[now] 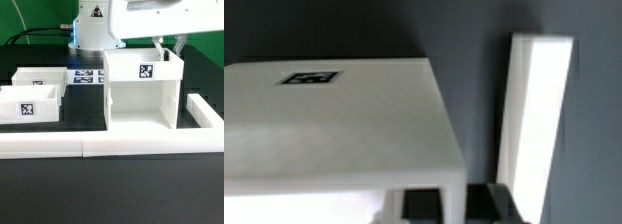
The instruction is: Assemble drawer
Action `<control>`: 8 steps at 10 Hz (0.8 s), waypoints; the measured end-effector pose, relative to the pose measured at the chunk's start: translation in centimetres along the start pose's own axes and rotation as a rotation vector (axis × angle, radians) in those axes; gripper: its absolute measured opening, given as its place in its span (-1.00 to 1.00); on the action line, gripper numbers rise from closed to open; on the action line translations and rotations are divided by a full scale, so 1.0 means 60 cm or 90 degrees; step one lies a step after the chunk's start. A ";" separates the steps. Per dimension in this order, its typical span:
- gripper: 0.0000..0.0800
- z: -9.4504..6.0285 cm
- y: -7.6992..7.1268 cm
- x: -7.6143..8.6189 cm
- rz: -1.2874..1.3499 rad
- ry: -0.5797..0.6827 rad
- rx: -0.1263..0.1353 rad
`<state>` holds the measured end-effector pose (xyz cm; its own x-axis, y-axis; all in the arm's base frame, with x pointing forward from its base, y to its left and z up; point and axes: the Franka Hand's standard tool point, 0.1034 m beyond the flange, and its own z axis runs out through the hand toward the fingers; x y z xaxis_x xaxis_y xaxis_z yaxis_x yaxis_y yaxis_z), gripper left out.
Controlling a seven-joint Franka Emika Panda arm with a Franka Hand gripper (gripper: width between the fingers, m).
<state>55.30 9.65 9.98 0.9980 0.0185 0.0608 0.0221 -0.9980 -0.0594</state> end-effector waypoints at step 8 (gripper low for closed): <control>-0.91 -0.001 -0.007 0.044 0.132 0.024 0.008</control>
Offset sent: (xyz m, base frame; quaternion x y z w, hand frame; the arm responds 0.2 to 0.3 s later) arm 0.0000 0.0000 0.0000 0.0000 0.0000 0.0650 0.9979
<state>57.95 10.11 10.24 0.9784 -0.1890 0.0833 -0.1818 -0.9794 -0.0876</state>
